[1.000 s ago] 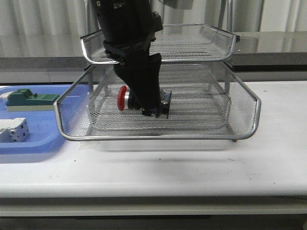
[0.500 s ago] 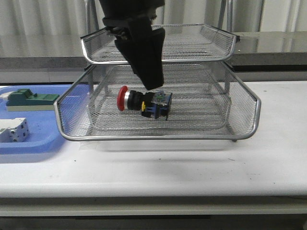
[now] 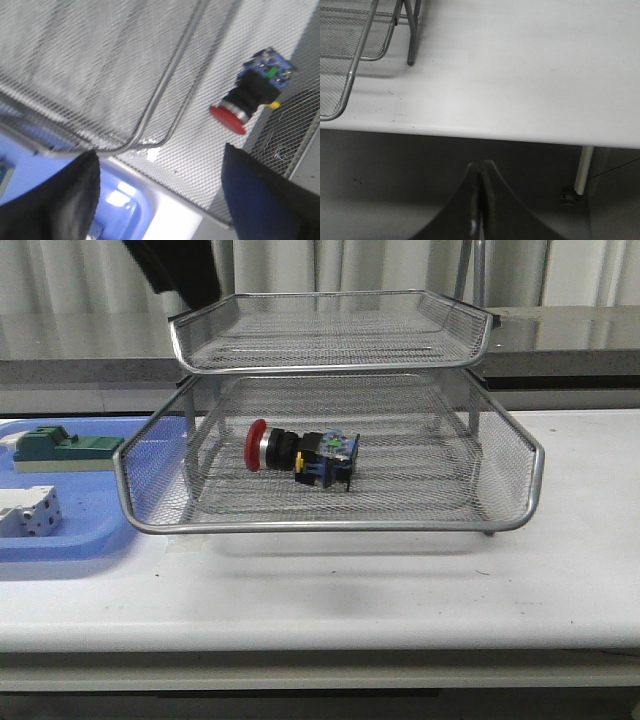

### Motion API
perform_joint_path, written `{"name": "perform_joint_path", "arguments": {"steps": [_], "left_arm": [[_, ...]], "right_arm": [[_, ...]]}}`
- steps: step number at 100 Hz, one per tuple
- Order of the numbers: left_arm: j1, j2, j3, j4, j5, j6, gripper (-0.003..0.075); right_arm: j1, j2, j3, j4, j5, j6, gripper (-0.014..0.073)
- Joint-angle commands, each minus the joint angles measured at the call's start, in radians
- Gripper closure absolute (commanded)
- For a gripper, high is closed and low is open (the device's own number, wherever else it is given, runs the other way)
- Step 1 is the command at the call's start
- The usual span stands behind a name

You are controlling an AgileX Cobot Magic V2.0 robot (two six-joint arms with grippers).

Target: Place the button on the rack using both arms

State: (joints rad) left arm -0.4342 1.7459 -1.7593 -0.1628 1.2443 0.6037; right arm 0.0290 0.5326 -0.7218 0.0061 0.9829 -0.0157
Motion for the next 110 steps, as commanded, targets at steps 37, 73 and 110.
{"name": "perform_joint_path", "arguments": {"steps": [37, 73, 110], "left_arm": [[0.305, -0.344, 0.297, -0.138, -0.169, -0.03, 0.0227], [0.357, -0.68, 0.791, -0.23, -0.659, -0.03, 0.0227], [0.357, -1.051, 1.197, -0.345, -1.031, -0.03, 0.0227]], "right_arm": [[0.0, 0.003, -0.033, -0.006, -0.051, -0.001, 0.0662], [0.0, 0.003, -0.033, -0.006, -0.051, -0.001, 0.0662], [0.0, 0.003, -0.033, -0.006, -0.051, -0.001, 0.0662]]}}
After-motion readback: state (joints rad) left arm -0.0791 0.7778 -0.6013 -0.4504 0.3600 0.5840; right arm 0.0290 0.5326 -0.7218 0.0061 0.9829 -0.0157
